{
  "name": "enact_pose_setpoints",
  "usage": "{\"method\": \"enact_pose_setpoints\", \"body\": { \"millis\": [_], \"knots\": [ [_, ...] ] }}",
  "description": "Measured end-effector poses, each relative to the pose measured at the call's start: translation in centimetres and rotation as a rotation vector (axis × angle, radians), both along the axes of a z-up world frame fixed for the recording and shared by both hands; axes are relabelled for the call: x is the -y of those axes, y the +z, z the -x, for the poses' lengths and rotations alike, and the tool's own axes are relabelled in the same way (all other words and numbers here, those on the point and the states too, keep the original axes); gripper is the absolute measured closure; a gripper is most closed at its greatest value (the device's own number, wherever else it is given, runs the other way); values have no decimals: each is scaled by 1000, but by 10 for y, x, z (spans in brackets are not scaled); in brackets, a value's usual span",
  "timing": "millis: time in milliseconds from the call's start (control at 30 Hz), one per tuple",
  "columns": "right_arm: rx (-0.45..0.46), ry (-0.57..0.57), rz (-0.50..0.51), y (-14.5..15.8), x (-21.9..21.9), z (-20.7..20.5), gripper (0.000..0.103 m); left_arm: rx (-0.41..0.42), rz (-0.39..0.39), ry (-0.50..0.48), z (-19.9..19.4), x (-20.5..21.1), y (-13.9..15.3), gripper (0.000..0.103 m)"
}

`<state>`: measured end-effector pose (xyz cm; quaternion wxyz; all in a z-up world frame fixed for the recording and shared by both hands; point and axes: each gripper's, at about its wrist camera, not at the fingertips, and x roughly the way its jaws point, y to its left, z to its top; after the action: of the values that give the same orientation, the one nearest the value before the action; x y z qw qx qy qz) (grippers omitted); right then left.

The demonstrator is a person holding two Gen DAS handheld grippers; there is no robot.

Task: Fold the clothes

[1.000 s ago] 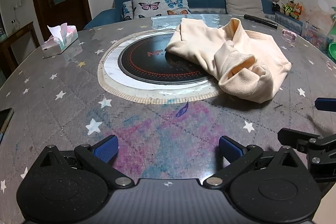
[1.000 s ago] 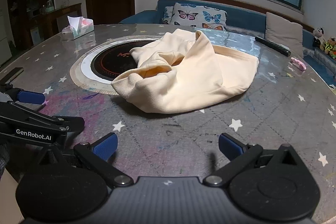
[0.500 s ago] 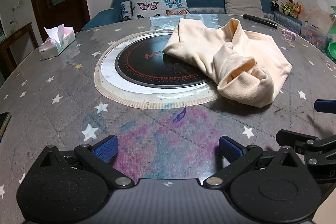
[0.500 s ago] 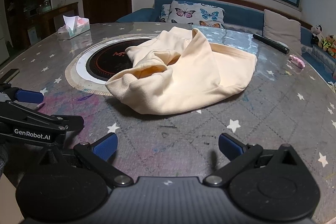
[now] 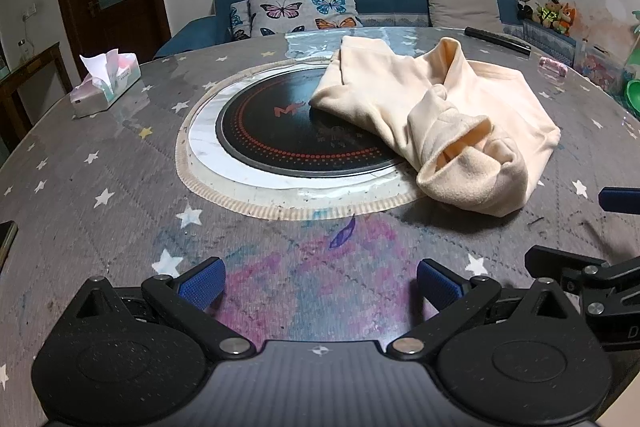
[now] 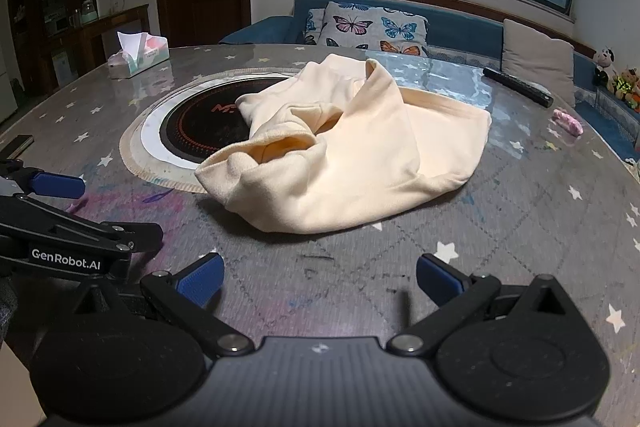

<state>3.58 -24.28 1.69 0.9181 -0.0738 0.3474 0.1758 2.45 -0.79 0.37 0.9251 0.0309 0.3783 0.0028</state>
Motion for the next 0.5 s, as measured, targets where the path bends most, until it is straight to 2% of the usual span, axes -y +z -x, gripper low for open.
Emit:
{"method": "enact_pose_setpoints", "body": {
  "millis": [500],
  "knots": [
    [4,14,-3,4,-6,-12,0,-1,-6,5,-10,-1,2,0]
  ]
}}
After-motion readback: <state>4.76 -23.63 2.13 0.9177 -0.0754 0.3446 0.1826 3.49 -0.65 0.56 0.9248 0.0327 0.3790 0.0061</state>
